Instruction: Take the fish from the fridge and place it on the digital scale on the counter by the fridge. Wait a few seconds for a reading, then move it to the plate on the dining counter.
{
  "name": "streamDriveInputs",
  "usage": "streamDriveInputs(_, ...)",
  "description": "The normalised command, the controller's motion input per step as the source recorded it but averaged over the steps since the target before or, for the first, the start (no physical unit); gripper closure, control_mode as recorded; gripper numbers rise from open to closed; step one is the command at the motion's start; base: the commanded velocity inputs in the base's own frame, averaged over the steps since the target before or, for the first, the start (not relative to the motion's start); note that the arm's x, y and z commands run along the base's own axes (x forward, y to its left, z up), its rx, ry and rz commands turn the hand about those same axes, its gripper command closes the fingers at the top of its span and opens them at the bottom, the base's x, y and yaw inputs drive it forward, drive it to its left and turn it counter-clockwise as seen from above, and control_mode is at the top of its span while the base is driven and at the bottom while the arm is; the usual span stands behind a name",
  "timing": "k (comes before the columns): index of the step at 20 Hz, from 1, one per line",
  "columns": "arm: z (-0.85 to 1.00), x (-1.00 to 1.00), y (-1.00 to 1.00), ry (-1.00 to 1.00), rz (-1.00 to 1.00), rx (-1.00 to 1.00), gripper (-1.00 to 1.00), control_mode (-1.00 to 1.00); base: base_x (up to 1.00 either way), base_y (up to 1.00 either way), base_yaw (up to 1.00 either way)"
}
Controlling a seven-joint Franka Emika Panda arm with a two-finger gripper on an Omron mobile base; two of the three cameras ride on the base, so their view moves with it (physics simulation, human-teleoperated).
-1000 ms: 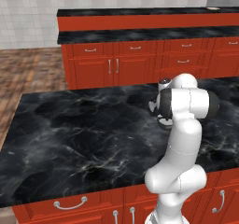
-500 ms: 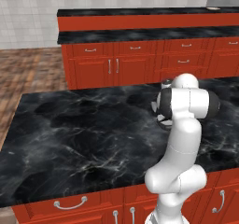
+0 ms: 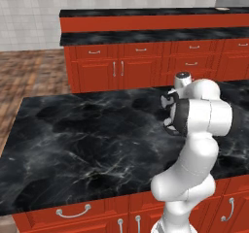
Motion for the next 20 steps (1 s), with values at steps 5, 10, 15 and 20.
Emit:
streamDriveInputs(5, 0.71, -0.7, 0.23, 0.03, 0.02, 0.08, -1.0, -1.0, 0.0, 0.0, 0.0)
streamDriveInputs(10, 0.26, -0.71, 0.38, 0.03, 0.04, 0.02, -1.0, -1.0, 0.0, 0.0, 0.0)
streamDriveInputs(15, 0.01, -0.54, 0.42, -0.02, 0.03, 0.0, -1.0, -1.0, 0.0, 0.0, 0.0)
streamDriveInputs(20, 0.0, -0.18, 0.21, -0.09, 0.01, 0.0, -1.0, -1.0, 0.0, 0.0, 0.0)
